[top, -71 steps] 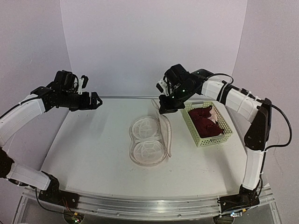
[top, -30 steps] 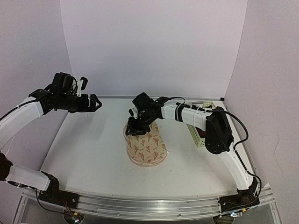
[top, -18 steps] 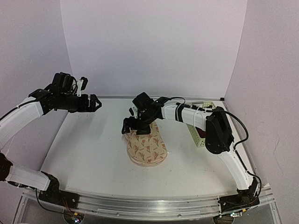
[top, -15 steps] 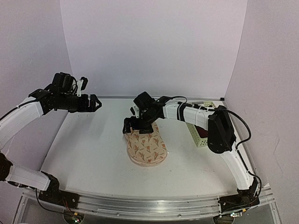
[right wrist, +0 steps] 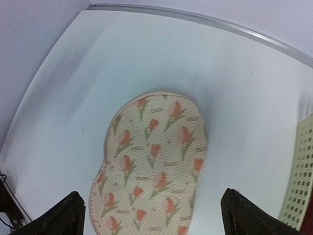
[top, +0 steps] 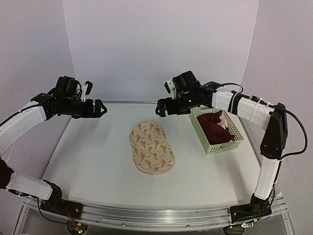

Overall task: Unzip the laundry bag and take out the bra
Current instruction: Reset both arms

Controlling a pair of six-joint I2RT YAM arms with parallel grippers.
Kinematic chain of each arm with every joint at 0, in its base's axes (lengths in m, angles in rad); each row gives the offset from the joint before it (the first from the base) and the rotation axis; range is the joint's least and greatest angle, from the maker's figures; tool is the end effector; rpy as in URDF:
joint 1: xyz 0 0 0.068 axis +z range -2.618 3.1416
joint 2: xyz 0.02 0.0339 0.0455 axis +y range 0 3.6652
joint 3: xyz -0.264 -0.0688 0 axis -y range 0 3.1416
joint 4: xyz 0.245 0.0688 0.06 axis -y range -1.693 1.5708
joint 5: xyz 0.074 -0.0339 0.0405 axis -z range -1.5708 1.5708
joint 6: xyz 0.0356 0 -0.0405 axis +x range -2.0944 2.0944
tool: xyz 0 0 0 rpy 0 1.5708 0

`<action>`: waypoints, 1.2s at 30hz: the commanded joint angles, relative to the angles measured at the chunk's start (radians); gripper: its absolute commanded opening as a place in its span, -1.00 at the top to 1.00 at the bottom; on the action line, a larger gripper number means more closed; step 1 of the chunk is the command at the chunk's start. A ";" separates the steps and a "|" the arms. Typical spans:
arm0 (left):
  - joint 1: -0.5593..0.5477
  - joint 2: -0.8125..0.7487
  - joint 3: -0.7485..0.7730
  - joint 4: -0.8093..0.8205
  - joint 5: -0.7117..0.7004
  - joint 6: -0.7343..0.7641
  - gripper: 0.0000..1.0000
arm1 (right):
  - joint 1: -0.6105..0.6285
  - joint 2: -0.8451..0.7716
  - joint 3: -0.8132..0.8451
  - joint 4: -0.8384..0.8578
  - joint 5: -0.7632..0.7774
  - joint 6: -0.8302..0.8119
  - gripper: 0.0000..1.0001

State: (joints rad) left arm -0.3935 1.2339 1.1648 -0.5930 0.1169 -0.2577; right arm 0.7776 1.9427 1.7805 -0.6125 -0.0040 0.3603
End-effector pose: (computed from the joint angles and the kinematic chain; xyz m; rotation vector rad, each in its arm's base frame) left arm 0.2455 -0.1064 0.3384 0.2188 2.2614 -0.4807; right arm 0.3175 0.3128 0.3024 -0.5025 2.3634 0.5514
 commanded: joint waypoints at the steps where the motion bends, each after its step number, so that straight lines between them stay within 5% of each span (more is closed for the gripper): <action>1: 0.004 0.012 0.061 0.050 0.007 0.001 -0.99 | -0.083 -0.127 -0.137 0.074 0.066 -0.150 -0.97; 10: 0.003 -0.118 -0.093 0.259 0.008 -0.036 -0.99 | -0.155 -0.480 -0.567 0.237 0.160 -0.183 -0.96; 26: 0.003 -0.562 -0.601 0.643 -0.011 -0.152 -0.99 | -0.158 -1.048 -1.126 0.444 0.297 -0.065 -0.97; 36: 0.002 -0.849 -0.856 0.695 -0.088 -0.292 -0.99 | -0.158 -1.218 -1.246 0.333 0.406 0.131 -0.97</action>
State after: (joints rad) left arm -0.3935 0.4328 0.3412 0.0204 0.0593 -0.4755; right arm 0.6212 0.7658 0.5354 -0.2584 0.3115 0.3916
